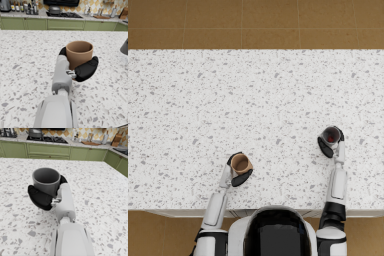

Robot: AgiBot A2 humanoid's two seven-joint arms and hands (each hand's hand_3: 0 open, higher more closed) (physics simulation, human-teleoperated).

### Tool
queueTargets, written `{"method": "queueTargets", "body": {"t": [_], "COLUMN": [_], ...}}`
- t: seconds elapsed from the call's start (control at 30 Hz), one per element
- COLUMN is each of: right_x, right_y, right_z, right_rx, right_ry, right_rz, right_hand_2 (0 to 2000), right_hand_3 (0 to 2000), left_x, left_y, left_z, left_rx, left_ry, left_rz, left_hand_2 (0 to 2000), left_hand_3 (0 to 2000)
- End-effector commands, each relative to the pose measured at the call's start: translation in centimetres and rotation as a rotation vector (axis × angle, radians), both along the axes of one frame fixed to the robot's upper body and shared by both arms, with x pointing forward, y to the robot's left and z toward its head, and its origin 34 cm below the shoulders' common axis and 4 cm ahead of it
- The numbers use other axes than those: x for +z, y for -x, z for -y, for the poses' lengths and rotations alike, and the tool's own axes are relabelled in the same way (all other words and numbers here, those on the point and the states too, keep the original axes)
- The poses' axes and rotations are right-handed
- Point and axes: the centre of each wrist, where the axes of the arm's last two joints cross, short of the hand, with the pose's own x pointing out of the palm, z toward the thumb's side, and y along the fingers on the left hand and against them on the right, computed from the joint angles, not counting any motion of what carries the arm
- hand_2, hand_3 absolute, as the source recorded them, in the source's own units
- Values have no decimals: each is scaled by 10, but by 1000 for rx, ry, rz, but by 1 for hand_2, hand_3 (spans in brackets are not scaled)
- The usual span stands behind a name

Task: Pick up two cups and pour the berry on the right into the cup on the left

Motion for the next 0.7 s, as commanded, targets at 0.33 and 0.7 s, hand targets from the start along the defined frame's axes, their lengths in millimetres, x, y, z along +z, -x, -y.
{"method": "queueTargets", "body": {"t": [0.33,0.7], "right_x": [80,116], "right_y": [27,34], "right_z": [-72,-102], "right_rx": [258,274], "right_ry": [145,489], "right_rz": [324,457], "right_hand_2": [2000,2000], "right_hand_3": [1280,1280], "left_x": [28,35], "left_y": [-42,-63], "left_z": [51,89], "left_rx": [-75,-130], "left_ry": [37,-134], "left_rz": [135,218], "left_hand_2": [2000,2000], "left_hand_3": [1280,1280]}}
